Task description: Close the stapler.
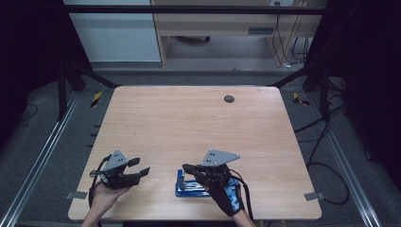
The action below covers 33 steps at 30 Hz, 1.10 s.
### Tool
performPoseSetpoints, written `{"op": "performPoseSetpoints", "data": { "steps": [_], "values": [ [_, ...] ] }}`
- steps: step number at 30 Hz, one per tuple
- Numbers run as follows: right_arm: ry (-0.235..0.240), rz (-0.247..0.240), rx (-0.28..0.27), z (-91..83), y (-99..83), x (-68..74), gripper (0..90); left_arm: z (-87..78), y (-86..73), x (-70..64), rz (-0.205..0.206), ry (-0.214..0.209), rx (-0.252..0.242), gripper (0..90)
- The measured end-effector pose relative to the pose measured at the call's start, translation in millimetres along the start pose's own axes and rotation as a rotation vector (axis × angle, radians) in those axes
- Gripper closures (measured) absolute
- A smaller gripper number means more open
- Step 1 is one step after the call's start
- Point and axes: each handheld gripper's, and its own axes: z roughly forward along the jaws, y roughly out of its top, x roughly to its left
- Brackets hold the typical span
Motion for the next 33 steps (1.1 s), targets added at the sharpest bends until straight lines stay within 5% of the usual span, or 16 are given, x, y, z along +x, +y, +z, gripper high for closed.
{"op": "performPoseSetpoints", "data": {
  "steps": [8, 19, 33],
  "values": [
    [0.028, -0.022, -0.021, 1.1, 10.7, 10.1, 90.0, 0.2, 0.0, 0.1, 0.000, -0.001, 0.002, 42.1],
    [0.044, -0.051, 0.024, 15.0, 10.6, 18.9, 90.0, 0.4, -0.3, 0.2, -0.001, -0.002, 0.006, 41.9],
    [0.009, -0.016, 0.070, 7.3, -5.1, 4.4, 90.0, -0.8, -0.4, 0.4, -0.004, -0.003, 0.003, 41.9]
  ]
}}
